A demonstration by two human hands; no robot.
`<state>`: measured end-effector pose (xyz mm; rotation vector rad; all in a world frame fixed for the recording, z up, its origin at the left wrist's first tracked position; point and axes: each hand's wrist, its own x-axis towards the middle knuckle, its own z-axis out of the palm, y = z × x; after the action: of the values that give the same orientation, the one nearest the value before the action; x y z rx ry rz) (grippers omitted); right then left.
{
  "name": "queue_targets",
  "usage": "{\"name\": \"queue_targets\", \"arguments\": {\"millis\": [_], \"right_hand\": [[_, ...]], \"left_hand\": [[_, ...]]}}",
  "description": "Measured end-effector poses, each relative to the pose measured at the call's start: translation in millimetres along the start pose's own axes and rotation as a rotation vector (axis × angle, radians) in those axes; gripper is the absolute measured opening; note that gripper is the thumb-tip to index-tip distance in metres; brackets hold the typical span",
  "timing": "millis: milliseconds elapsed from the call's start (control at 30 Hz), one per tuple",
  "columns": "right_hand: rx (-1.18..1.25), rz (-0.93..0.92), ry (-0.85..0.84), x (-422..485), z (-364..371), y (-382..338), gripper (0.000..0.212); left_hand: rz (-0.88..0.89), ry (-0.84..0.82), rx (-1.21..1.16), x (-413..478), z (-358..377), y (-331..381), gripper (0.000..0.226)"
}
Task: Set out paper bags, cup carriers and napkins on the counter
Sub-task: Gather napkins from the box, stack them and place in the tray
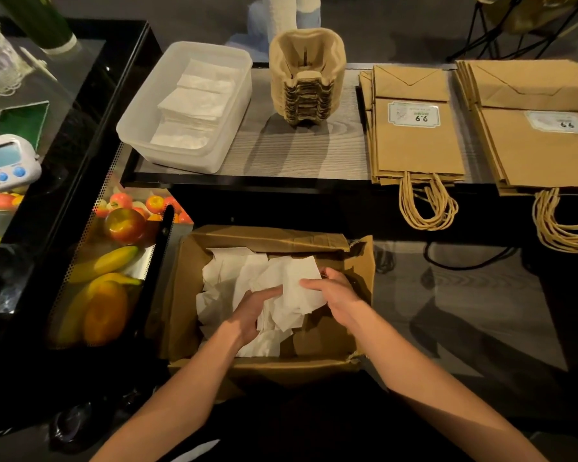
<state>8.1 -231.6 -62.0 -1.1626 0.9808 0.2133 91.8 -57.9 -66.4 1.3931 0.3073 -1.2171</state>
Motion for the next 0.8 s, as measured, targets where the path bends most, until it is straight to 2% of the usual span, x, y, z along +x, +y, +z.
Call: {"name": "queue_targets", "arguments": {"millis": [67,133,333,433,500,600,667,733,800], "right_hand": [[0.169,0.043,-0.069,2,-4,0,0.049],[0.264,0.077,-0.128,5,-8,0,0.053],[0.201,0.229,-0.153,5,-4,-2,0.057],[0.192,0.161,-0.093,7,-7,0,0.059],[0.237,0.12,-0.051,7,-11,0,0.065],[0.29,0.041,-0.048,1,-13,-6,0.063],[0.273,-0.011,-0.106,-2,-14,-10,0.065],[0.236,-0.044,-0.22,-5,-16,-16,0.067],[0.116,-0.075,-0.309,-7,-13,-21,0.065]], "left_hand": [[-0.004,-0.003,-0.022,-1,0,1,0.049],[-0.01,0.004,-0.03,1,-3,0,0.051],[-0.029,0.022,0.008,2,-3,0,0.059],[-0.04,0.03,-0.031,-1,-4,2,0.046],[-0.037,0.05,-0.007,-2,-7,2,0.063],[-0.041,0.119,0.027,7,-14,-3,0.105],[-0.057,0.159,0.053,23,-24,-11,0.115],[-0.074,0.17,0.058,25,-26,-10,0.115],[-0.06,0.132,0.085,9,-12,1,0.098]]}}
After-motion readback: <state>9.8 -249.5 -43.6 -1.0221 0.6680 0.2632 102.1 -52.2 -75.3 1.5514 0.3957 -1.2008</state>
